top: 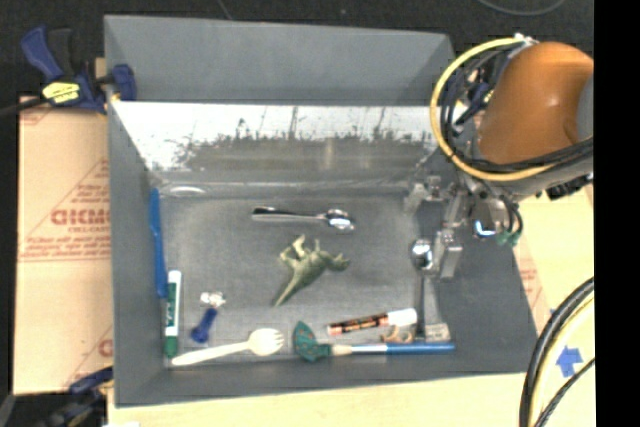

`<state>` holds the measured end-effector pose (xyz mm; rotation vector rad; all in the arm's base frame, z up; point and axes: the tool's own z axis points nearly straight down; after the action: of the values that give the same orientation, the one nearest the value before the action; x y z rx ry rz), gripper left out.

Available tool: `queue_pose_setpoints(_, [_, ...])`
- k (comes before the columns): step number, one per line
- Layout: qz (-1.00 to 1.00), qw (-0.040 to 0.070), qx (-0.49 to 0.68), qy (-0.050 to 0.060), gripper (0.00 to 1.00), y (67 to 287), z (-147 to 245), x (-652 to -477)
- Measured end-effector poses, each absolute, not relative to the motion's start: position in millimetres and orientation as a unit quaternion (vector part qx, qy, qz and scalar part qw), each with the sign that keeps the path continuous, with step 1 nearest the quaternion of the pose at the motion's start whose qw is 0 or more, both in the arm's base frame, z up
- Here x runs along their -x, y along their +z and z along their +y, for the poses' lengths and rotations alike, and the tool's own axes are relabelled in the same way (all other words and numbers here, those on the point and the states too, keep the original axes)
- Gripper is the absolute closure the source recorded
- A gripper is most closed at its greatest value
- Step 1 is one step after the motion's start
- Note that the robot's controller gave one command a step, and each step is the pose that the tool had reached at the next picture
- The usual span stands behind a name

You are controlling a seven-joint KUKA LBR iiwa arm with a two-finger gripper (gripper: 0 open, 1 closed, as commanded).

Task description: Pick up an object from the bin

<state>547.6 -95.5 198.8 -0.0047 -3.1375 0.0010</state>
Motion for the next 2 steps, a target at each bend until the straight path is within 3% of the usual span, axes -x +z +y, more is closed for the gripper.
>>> queue_pose_setpoints(1, [-1.0, -0.002, -0.001, 0.001, 0.0, 203.4, -95.2, -549.2])
queue_pose_setpoints(2, [-0.98, -0.004, -0.201, 0.002, 0.0, 101.9, 0.3, -574.1])
